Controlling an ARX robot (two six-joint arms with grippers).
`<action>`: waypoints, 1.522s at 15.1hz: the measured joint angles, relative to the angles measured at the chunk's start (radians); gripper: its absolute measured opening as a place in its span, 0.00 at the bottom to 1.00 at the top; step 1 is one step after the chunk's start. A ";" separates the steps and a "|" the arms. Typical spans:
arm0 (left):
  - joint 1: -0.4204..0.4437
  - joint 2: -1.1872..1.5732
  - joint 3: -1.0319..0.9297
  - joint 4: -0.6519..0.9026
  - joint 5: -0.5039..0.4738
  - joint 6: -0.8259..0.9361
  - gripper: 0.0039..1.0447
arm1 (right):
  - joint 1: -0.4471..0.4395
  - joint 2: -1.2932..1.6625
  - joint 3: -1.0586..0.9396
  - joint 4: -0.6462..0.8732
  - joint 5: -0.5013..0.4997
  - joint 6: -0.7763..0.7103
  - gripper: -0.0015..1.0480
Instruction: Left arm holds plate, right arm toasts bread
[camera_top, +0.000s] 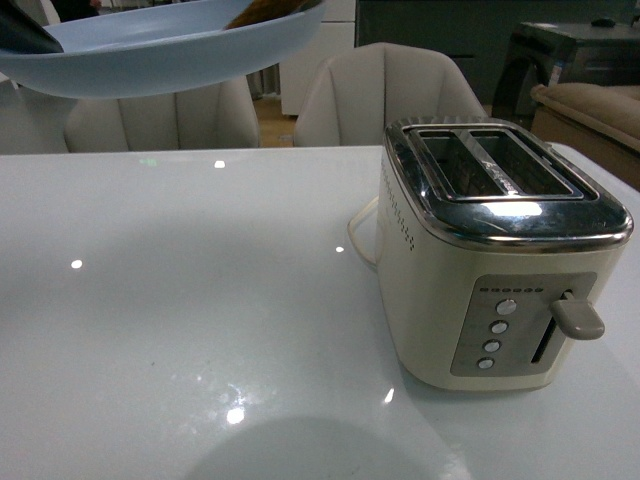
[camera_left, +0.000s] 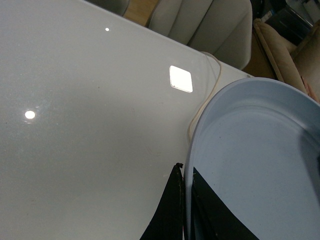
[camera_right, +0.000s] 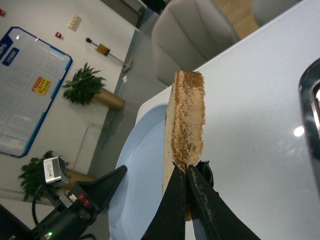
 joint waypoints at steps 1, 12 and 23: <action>0.000 0.000 0.000 0.000 0.000 0.000 0.02 | -0.011 -0.030 -0.009 0.002 0.035 -0.055 0.02; 0.002 0.000 0.000 0.000 0.002 0.000 0.02 | -0.036 -0.124 -0.209 0.172 0.370 -0.639 0.02; 0.001 0.000 0.000 0.000 0.003 0.000 0.02 | -0.048 -0.055 -0.248 0.153 0.340 -0.639 0.02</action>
